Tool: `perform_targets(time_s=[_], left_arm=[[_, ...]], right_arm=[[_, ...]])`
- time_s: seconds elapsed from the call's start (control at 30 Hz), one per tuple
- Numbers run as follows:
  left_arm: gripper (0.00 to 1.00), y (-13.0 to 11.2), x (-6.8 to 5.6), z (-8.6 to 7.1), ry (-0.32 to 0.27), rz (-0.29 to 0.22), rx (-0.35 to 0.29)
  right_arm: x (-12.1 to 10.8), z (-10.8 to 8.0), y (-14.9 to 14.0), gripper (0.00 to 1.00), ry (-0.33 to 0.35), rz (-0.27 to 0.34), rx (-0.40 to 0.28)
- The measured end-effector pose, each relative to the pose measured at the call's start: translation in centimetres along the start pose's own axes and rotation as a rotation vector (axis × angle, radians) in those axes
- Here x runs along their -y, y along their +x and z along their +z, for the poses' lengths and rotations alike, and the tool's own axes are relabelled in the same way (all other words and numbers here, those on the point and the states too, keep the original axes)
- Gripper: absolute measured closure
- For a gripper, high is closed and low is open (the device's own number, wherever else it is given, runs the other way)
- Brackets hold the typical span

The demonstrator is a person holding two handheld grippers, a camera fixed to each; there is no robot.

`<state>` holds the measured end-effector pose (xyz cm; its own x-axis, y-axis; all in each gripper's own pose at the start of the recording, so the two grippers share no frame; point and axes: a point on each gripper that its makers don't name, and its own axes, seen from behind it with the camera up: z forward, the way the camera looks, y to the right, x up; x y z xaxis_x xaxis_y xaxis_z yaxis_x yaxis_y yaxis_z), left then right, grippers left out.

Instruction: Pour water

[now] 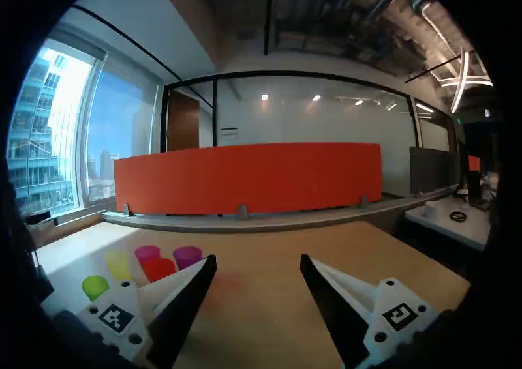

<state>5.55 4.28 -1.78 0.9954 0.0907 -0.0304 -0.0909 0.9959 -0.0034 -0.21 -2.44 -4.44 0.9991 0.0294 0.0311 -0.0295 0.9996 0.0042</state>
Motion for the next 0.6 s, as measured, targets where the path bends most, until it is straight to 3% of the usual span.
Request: perform_targets(time_s=[0.37, 0.6], left_arm=[[0.01, -2.7, 1.9, 0.4, 0.011, -0.028, 0.007], [0.01, -4.1, 2.2, 0.6, 0.003, -0.049, 0.015]], right_arm=[[0.7, 0.3, 0.5, 0.00, -0.014, -0.028, 0.002], [1.1, 0.5, 0.9, 0.01, -0.017, -0.029, 0.005]])
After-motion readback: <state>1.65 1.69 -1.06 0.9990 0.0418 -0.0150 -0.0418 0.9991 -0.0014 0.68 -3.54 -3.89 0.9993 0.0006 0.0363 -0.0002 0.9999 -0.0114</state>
